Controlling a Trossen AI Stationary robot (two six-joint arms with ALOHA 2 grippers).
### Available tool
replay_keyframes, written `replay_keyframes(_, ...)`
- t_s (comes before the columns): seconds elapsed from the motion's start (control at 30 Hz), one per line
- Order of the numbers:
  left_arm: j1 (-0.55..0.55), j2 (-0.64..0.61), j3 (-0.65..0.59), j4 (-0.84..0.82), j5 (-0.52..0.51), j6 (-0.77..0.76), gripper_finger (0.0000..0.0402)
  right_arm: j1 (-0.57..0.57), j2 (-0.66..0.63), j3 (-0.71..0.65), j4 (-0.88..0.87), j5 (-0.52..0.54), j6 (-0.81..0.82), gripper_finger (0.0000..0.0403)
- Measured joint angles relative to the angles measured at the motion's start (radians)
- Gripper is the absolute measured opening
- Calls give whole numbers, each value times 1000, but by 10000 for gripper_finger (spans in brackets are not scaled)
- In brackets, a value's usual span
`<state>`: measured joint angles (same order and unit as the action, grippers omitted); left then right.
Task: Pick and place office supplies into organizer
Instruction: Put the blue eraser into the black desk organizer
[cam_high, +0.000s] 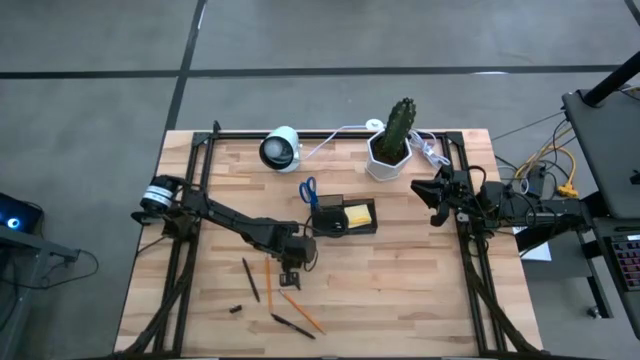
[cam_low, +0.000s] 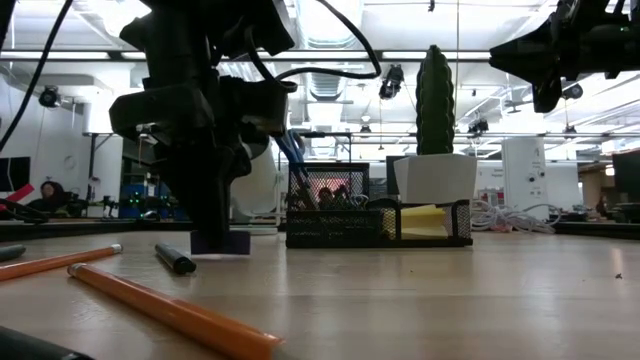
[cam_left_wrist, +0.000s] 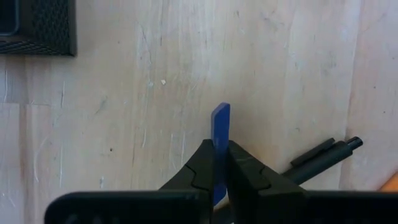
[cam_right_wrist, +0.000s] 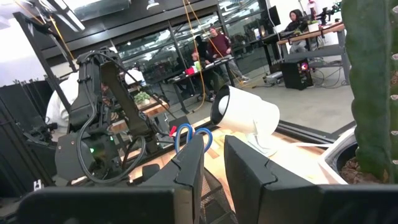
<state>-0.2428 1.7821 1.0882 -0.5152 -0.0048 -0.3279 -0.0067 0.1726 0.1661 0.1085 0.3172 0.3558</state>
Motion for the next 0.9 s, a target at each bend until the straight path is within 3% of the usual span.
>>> replay_keyframes(0.57, 8, -3, 38, -27, -1, 55, 3, 0, 0, 0, 0, 0, 0, 54)
replay_keyframes(0.9, 37, -86, 43, -25, -111, 80, 3, 0, 0, 0, 0, 0, 0, 54)
